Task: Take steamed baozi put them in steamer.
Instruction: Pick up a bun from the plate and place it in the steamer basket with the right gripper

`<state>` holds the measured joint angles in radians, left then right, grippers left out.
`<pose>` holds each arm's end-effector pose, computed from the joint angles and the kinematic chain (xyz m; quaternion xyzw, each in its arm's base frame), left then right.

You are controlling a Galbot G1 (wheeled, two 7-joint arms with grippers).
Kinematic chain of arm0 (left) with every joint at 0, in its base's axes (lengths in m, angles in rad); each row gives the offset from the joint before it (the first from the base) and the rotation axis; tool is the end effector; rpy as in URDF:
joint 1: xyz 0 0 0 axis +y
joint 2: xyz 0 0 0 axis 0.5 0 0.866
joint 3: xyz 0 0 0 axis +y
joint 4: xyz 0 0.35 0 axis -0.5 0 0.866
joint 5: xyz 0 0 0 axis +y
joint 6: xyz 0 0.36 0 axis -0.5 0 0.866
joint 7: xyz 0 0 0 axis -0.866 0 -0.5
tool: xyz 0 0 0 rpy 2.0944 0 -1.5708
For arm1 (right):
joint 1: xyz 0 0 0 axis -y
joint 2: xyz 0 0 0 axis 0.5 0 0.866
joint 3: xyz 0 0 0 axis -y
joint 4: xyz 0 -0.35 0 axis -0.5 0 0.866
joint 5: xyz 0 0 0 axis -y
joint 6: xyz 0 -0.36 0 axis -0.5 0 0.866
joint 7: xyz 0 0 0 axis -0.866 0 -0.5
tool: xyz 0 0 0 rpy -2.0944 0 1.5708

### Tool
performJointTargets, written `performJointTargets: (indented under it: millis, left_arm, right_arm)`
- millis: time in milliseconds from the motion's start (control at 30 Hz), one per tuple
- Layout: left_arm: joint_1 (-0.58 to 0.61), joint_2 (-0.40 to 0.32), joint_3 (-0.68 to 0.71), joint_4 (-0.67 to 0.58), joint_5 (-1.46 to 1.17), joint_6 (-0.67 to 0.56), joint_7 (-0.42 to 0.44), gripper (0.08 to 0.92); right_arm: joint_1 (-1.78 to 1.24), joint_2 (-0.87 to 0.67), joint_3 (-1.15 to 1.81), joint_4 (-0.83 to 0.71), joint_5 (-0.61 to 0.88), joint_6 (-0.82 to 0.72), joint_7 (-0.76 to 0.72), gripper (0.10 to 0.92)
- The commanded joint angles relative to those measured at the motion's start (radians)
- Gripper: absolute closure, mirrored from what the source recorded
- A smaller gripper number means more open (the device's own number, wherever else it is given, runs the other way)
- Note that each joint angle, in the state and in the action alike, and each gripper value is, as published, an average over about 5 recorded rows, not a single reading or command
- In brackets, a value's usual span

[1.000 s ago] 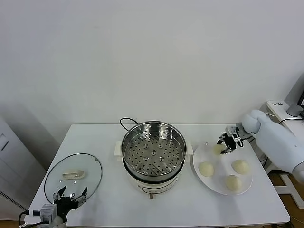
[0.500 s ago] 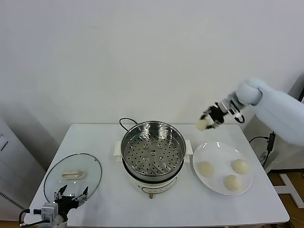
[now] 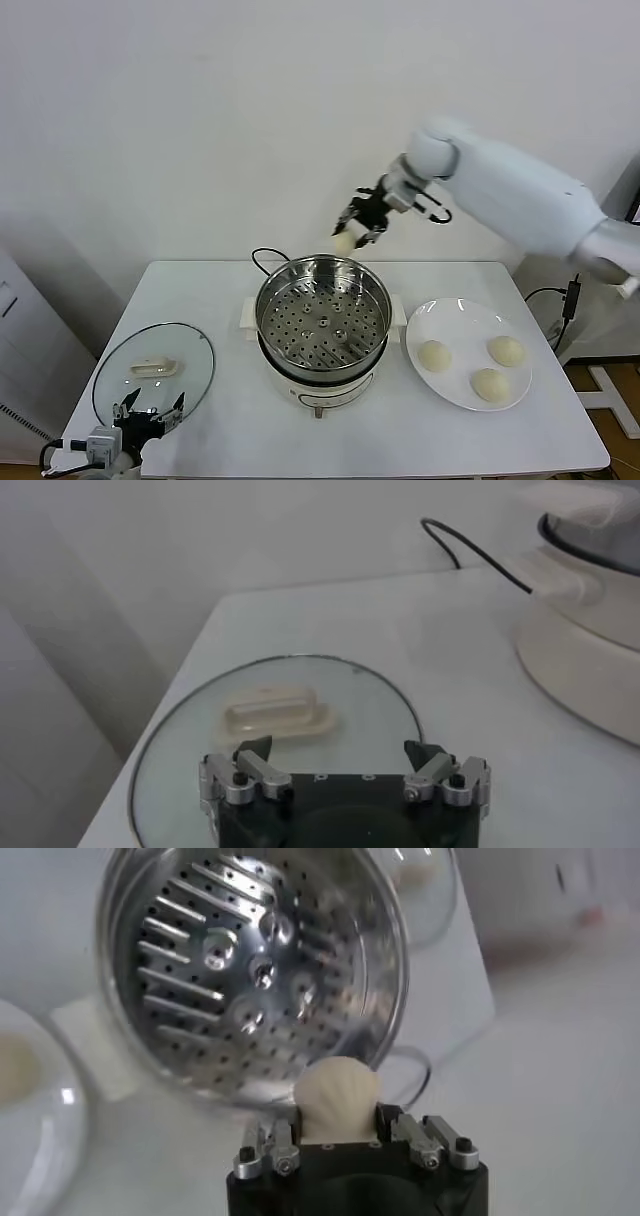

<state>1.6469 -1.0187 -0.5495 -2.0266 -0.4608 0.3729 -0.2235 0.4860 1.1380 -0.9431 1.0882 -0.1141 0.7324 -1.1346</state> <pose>0.1772 0.1076 -0.3134 0.0039 -0.9609 -0.0663 0.2689 0.6032 0.0711 0.0105 -0.6458 0.2151 -0.7262 0.0968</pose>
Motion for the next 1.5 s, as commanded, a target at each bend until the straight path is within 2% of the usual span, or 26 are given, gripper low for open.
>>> performJointTargets:
  millis: [33,300,967,1167,1333,1500]
  left_arm:
    - [-0.001,0.000,0.001,0.000,0.003,-0.001,0.000,0.177]
    - [0.000,0.002,0.001,-0.002,0.003,-0.002,0.000,0.177]
    - [-0.008,-0.004,0.012,-0.005,0.004,0.000,0.000,0.177]
    - [-0.005,-0.005,0.010,-0.009,0.004,-0.001,0.000,0.177]
    - [-0.006,-0.004,0.010,-0.013,0.004,0.000,0.000,0.177]
    - [-0.003,-0.004,0.011,-0.016,0.004,0.001,0.000,0.177]
  right_arm:
    - [-0.029,0.133,0.013,-0.038,-0.184,0.140,-0.007,0.558]
    - [-0.127,0.119,0.054,-0.033,-0.341,0.140,-0.013,0.558]
    - [-0.216,0.104,0.072,0.024,-0.403,0.140,-0.003,0.547]
    - [-0.228,0.106,0.077,0.024,-0.429,0.140,-0.002,0.459]
    - [-0.235,0.103,0.087,0.026,-0.449,0.140,0.005,0.324]
    - [-0.201,0.086,0.079,0.042,-0.361,0.140,0.011,0.216]
